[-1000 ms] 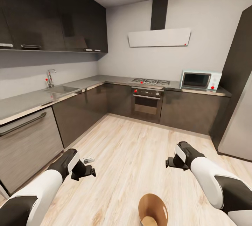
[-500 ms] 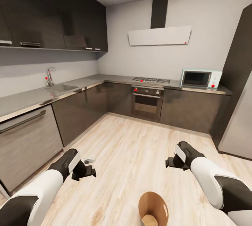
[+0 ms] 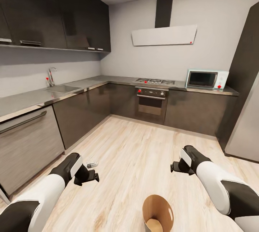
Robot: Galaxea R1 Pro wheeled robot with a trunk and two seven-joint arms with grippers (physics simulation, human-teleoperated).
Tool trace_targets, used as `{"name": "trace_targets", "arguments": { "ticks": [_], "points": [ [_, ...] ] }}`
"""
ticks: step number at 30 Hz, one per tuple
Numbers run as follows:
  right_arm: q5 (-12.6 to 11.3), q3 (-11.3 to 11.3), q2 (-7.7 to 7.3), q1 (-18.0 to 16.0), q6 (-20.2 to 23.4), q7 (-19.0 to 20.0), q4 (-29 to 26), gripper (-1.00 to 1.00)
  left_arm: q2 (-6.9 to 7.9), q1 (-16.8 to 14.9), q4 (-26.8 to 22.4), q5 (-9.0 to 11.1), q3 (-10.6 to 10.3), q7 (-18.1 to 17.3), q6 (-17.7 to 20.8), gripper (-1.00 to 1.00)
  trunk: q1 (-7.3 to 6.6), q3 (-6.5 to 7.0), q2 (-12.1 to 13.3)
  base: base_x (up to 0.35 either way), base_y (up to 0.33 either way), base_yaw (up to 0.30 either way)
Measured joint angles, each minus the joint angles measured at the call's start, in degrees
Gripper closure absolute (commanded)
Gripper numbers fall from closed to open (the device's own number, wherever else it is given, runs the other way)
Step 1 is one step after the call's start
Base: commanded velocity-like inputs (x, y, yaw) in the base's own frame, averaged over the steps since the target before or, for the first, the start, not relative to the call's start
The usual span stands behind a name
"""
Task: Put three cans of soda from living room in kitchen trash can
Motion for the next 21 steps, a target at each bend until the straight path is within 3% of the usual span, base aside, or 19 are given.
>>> {"name": "trace_targets", "arguments": {
  "ticks": [21],
  "points": [
    [0.21,0.1,-0.06,0.85,0.01,-0.37,0.07,-1.0,0.0,0.0,-0.23,0.0,-0.06,-0.12,0.0,-1.0,4.61,-5.42,-8.42,0.0,0.0,0.0]
  ]
}}
